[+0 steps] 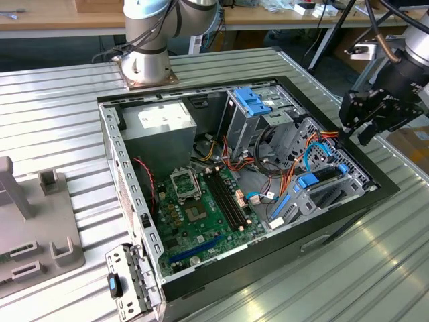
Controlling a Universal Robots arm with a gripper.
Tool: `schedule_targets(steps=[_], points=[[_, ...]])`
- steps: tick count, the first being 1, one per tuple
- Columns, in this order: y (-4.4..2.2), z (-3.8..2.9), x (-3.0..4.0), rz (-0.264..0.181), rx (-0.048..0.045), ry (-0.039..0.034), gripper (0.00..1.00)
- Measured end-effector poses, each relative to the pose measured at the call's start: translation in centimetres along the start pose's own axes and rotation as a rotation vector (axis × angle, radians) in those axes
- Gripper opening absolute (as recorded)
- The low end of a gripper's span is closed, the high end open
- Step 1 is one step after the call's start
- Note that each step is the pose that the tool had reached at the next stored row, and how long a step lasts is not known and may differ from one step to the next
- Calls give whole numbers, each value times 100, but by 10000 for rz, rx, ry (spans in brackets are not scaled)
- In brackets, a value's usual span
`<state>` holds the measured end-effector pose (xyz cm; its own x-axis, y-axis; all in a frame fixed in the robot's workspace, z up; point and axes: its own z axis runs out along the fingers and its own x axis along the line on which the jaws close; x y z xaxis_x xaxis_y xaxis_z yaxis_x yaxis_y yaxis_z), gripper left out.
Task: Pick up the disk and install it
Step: 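Insert the first disk wire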
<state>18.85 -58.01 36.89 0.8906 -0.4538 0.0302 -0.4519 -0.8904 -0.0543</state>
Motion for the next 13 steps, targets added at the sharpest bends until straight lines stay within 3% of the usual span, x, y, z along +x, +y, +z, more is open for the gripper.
schedule_targets(steps=[2, 5, 7, 13], points=[[0, 1, 0, 4, 2, -1, 51], [-5, 3, -1, 534, -15, 28, 51], [-12, 4, -5, 616, -18, 33, 51], [-102, 43, -53, 889, -25, 47, 51]])
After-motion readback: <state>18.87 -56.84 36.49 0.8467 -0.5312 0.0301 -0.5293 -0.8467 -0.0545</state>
